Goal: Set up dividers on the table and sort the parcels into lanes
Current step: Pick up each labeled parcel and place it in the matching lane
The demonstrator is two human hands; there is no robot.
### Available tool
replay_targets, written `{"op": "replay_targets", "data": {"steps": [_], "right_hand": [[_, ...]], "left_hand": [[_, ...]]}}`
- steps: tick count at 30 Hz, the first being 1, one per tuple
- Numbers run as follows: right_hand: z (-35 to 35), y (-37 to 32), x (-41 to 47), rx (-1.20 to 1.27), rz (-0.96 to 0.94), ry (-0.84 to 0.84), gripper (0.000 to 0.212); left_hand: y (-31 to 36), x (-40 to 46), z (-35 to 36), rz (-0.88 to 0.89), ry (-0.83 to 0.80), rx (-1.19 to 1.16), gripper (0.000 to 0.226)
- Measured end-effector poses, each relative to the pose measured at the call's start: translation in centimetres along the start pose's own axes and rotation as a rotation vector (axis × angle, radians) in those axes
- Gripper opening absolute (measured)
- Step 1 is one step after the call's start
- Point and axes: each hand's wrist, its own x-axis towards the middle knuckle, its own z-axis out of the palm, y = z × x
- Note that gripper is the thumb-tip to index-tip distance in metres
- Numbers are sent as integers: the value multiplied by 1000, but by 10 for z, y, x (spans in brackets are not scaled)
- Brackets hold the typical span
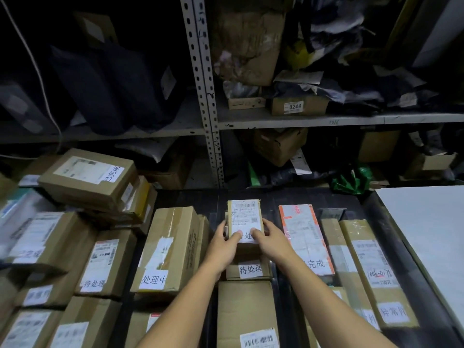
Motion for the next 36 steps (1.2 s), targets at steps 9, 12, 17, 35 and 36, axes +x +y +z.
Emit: {"op": "replay_targets", "data": {"steps": [9, 12, 17, 35, 36], "right_hand": [[36, -56, -44, -161, -184, 285, 53], [72, -90, -63, -141, -259, 265, 49], [158, -142, -85, -172, -371, 162, 48], [443, -194, -68, -196, -132, -215, 65], [450, -193, -66, -193, -123, -210, 65]], "left_hand": [[17, -32, -73, 218, 125, 33, 39], [17, -49, -119, 287, 182, -1, 30], [-2, -70, -212, 334, 234, -43, 32], [-132, -31, -461, 49, 595, -115, 52], [-137, -24, -462, 36, 589, -119, 57]]}}
